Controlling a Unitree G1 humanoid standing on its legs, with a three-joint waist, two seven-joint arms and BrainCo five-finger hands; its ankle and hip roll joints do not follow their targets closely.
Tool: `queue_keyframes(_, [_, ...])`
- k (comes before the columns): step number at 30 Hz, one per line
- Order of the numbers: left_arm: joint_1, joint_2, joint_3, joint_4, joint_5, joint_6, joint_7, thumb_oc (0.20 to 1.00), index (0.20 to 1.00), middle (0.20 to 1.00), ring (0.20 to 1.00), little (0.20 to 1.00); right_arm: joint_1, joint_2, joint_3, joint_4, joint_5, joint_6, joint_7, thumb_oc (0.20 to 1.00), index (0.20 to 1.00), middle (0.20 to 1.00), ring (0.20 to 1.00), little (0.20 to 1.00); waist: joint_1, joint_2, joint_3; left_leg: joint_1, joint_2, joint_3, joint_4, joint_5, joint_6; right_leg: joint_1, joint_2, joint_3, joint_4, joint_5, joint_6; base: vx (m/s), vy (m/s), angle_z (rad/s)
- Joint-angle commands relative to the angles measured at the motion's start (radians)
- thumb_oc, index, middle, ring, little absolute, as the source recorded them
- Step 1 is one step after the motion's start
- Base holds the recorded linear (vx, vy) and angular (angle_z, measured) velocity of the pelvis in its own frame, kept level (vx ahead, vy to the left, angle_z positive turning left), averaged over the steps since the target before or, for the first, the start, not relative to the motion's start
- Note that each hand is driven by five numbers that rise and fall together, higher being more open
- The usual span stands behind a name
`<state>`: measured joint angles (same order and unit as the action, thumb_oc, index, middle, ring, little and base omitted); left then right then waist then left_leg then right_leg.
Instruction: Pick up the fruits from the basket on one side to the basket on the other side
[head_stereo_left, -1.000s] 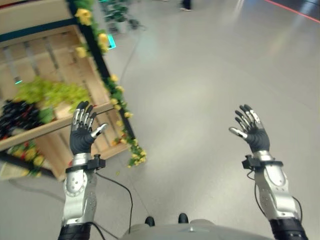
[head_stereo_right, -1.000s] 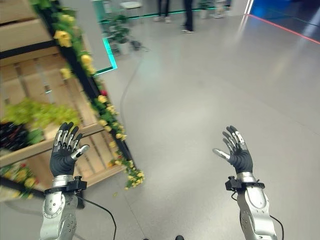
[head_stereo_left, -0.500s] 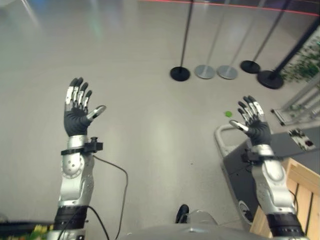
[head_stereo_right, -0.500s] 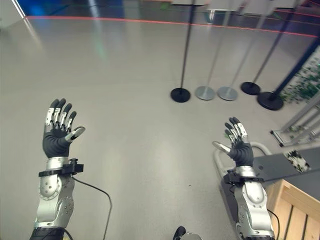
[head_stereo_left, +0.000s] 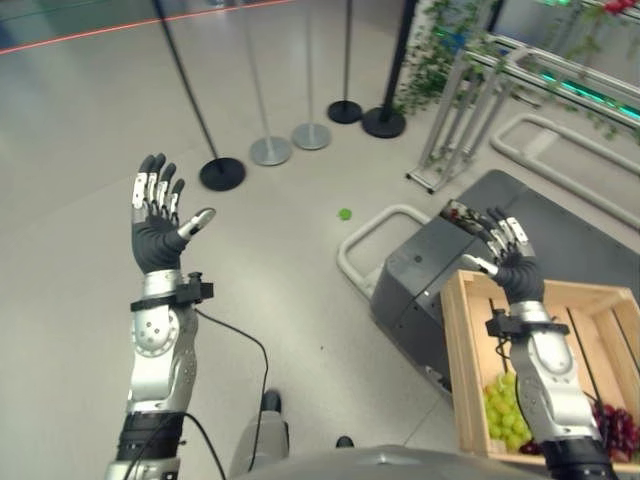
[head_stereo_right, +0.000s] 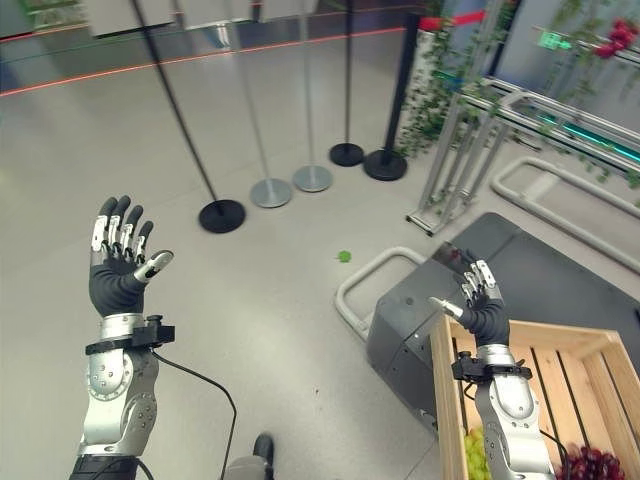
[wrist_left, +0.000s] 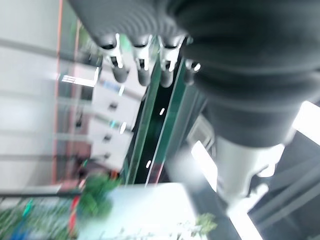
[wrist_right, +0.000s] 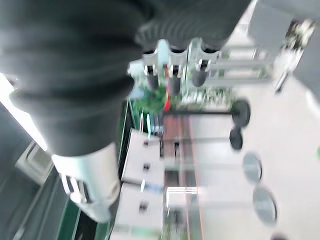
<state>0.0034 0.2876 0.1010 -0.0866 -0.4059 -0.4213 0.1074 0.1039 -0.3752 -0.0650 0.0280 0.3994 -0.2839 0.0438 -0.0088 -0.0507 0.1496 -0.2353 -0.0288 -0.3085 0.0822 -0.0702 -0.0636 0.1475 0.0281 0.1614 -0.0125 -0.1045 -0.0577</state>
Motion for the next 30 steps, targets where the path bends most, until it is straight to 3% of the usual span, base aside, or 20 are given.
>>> queue_keyframes(1, [-0.036, 0.037, 0.015, -0.035, 0.027, -0.055, -0.022, 1.0, 1.0, 1.0, 1.0, 1.0, -0.028, -0.029, -0.044, -0.054, -0.013, -0.05, 0.029, 1.0, 1.0, 1.0, 1.0, 1.0, 0.01, -0.005, 0.011, 0.012, -0.028, 0.05, 0.095, 0.121, -0.02, -0.018, 0.048, -0.032, -0.02, 0.011, 0.104, 0.12, 0.139, -1.51])
queue_keyframes(3, [-0.027, 0.038, 0.016, -0.04, 0.007, -0.057, -0.041, 1.0, 1.0, 1.0, 1.0, 1.0, -0.035, -0.033, -0.037, -0.045, -0.011, -0.043, 0.038, 1.0, 1.0, 1.0, 1.0, 1.0, 0.01, -0.005, -0.004, 0.048, -0.056, 0.032, 0.119, 0.065, 0.006, -0.022, 0.047, 0.024, 0.015, -0.001, 0.117, 0.2, 0.274, -1.79])
queue_keyframes(6, [-0.029, 0.038, -0.012, -0.033, -0.028, -0.05, -0.075, 1.0, 1.0, 1.0, 1.0, 1.0, -0.001, -0.023, -0.047, -0.05, -0.022, -0.027, 0.054, 1.0, 1.0, 1.0, 1.0, 1.0, -0.016, 0.0, -0.042, 0.12, -0.059, 0.127, 0.081, 0.027, 0.04, -0.028, 0.015, 0.062, 0.056, -0.02, 0.154, 0.21, 0.344, -0.96])
queue_keyframes(7, [-0.029, 0.039, -0.013, -0.032, -0.029, -0.051, -0.076, 1.0, 1.0, 1.0, 1.0, 1.0, 0.0, -0.023, -0.048, -0.051, -0.023, -0.026, 0.054, 1.0, 1.0, 1.0, 1.0, 1.0, -0.011, 0.001, -0.045, 0.116, -0.056, 0.131, 0.076, 0.034, 0.039, -0.034, 0.016, 0.066, 0.055, -0.015, 0.155, 0.17, 0.356, -1.22])
queue_keyframes(8, [-0.029, 0.041, -0.02, -0.03, -0.04, -0.046, -0.085, 1.0, 1.0, 1.0, 1.0, 1.0, 0.0, -0.022, -0.048, -0.048, -0.04, -0.019, 0.05, 1.0, 1.0, 1.0, 1.0, 1.0, -0.022, 0.003, -0.054, 0.138, -0.064, 0.165, 0.071, 0.007, 0.059, -0.045, -0.005, 0.071, 0.067, -0.021, 0.178, 0.03, 0.177, -1.14])
queue_keyframes(15, [-0.011, 0.045, -0.018, -0.031, -0.049, -0.038, -0.094, 1.0, 1.0, 1.0, 1.0, 1.0, -0.046, 0.002, -0.026, -0.017, -0.048, -0.012, 0.029, 1.0, 1.0, 1.0, 1.0, 1.0, -0.046, 0.015, -0.055, 0.18, -0.053, 0.319, 0.046, -0.035, 0.092, -0.144, -0.053, 0.108, 0.105, 0.012, 0.24, -0.02, 0.217, -1.01])
queue_keyframes(16, [0.0, 0.058, -0.001, -0.031, -0.036, -0.038, -0.074, 1.0, 1.0, 1.0, 1.0, 1.0, -0.072, 0.011, -0.013, -0.008, -0.045, -0.014, 0.019, 1.0, 1.0, 1.0, 1.0, 1.0, -0.033, 0.019, -0.031, 0.197, -0.027, 0.377, 0.047, -0.049, 0.088, -0.195, -0.105, -0.026, 0.117, 0.035, 0.243, -0.1, 0.081, -1.63])
queue_keyframes(17, [-0.001, 0.059, 0.0, -0.031, -0.036, -0.038, -0.074, 1.0, 1.0, 1.0, 1.0, 1.0, -0.074, 0.012, -0.012, -0.007, -0.045, -0.014, 0.019, 1.0, 1.0, 1.0, 1.0, 1.0, -0.033, 0.018, -0.033, 0.193, -0.026, 0.378, 0.045, -0.044, 0.087, -0.2, -0.104, -0.024, 0.115, 0.04, 0.242, -0.15, 0.016, -1.82])
queue_keyframes(18, [0.014, 0.073, 0.019, -0.042, -0.025, -0.037, -0.064, 1.0, 1.0, 1.0, 1.0, 1.0, -0.1, 0.024, -0.001, 0.005, -0.036, -0.02, 0.007, 1.0, 1.0, 1.0, 1.0, 1.0, 0.001, 0.029, -0.025, 0.201, 0.001, 0.419, 0.038, -0.047, 0.076, -0.2, -0.178, -0.225, 0.106, 0.042, 0.234, -0.12, -0.011, -2.04])
queue_keyframes(19, [0.041, 0.074, 0.033, -0.054, -0.012, -0.035, -0.063, 1.0, 1.0, 1.0, 1.0, 1.0, -0.102, 0.028, 0.0, 0.012, -0.041, -0.018, 0.004, 1.0, 1.0, 1.0, 1.0, 1.0, 0.008, 0.032, -0.027, 0.202, 0.01, 0.44, 0.028, -0.047, 0.074, -0.191, -0.207, -0.316, 0.103, 0.055, 0.218, -0.12, 0.015, -1.2])
queue_keyframes(20, [0.054, 0.075, 0.036, -0.056, -0.005, -0.035, -0.067, 1.0, 1.0, 1.0, 1.0, 1.0, -0.102, 0.026, 0.004, 0.021, -0.049, -0.013, 0.007, 1.0, 1.0, 1.0, 1.0, 1.0, 0.008, 0.031, -0.027, 0.211, 0.009, 0.452, 0.013, -0.045, 0.074, -0.192, -0.214, -0.345, 0.103, 0.066, 0.216, -0.11, 0.058, -1.04])
queue_keyframes(21, [0.081, 0.077, 0.05, -0.06, 0.006, -0.026, -0.073, 1.0, 1.0, 1.0, 1.0, 1.0, -0.12, 0.034, 0.013, 0.036, -0.062, -0.003, 0.005, 1.0, 1.0, 1.0, 1.0, 1.0, 0.031, 0.036, -0.022, 0.225, 0.017, 0.487, -0.004, -0.039, 0.075, -0.203, -0.26, -0.464, 0.159, 0.074, 0.217, -0.07, 0.052, -0.68])
queue_keyframes(23, [0.096, 0.075, 0.053, -0.051, 0.015, -0.019, -0.077, 1.0, 1.0, 1.0, 1.0, 1.0, -0.114, 0.035, 0.013, 0.034, -0.059, 0.0, 0.01, 1.0, 1.0, 1.0, 1.0, 1.0, 0.03, 0.033, -0.022, 0.228, 0.012, 0.496, -0.004, -0.036, 0.075, -0.179, -0.26, -0.482, 0.177, 0.061, 0.22, -0.02, -0.009, -0.74])
queue_keyframes(24, [0.106, 0.069, 0.045, -0.023, 0.023, -0.011, -0.091, 1.0, 1.0, 1.0, 1.0, 1.0, -0.099, 0.037, 0.008, 0.035, -0.066, 0.003, 0.023, 1.0, 1.0, 1.0, 1.0, 1.0, 0.016, 0.022, -0.029, 0.246, 0.0, 0.492, -0.026, -0.034, 0.069, -0.171, -0.22, -0.411, 0.137, 0.049, 0.223, 0.03, -0.084, -0.41])
queue_keyframes(25, [0.105, 0.064, 0.045, -0.003, 0.019, -0.007, -0.096, 1.0, 1.0, 1.0, 1.0, 1.0, -0.091, 0.036, 0.001, 0.036, -0.068, 0.004, 0.024, 1.0, 1.0, 1.0, 1.0, 1.0, 0.015, 0.017, -0.036, 0.246, -0.001, 0.489, -0.032, -0.026, 0.069, -0.169, -0.215, -0.398, 0.115, 0.059, 0.221, 0.05, -0.153, -0.06])
queue_keyframes(30, [0.109, 0.057, 0.024, 0.04, 0.036, 0.004, -0.109, 1.0, 1.0, 1.0, 1.0, 1.0, -0.069, 0.047, -0.021, 0.025, -0.06, -0.004, 0.011, 1.0, 1.0, 1.0, 1.0, 1.0, 0.011, 0.017, -0.056, 0.255, 0.025, 0.499, -0.053, -0.01, 0.053, -0.132, -0.189, -0.417, 0.038, 0.071, 0.217, 0.05, -0.153, 0.12])
